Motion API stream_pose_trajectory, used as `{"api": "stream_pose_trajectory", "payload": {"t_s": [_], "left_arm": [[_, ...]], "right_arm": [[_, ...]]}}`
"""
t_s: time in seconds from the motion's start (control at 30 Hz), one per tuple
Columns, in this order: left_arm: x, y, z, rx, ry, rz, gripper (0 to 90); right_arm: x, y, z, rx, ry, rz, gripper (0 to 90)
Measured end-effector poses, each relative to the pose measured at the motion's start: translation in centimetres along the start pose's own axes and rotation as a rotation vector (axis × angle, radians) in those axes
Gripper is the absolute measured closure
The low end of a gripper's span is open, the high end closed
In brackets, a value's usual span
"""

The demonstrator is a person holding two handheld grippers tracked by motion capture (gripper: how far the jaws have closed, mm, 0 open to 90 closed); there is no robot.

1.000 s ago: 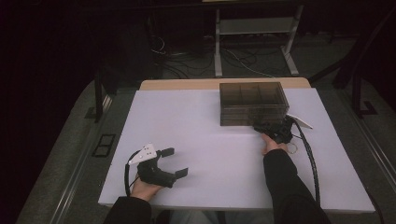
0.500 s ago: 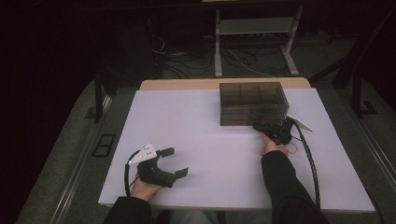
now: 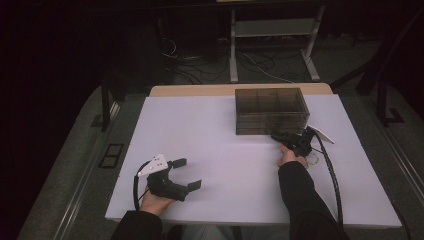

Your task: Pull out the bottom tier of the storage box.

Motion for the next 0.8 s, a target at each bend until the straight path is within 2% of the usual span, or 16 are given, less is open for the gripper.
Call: {"api": "stream_pose_trajectory", "payload": {"t_s": [0.2,0.8], "left_arm": [[0.0,0.0,0.0,0.003,-0.003,0.000,0.0],[0.0,0.0,0.0,-0.005,0.001,0.000,0.0]], "right_arm": [[0.2,0.0,0.4,0.008,-0.011,0.003,79.3],[1.2,0.2,1.5,-0.010,-0.024,-0.003,79.2]]}}
Point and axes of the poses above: each handheld gripper's, and its own axes: x roughly backward along the jaws, z roughly out of its underside, y roughly to its left, the point moved 4 cm from there along -x, roughly forward along the jaws, and after that the axes turned 12 degrees about -z, right-handed, at the moved point
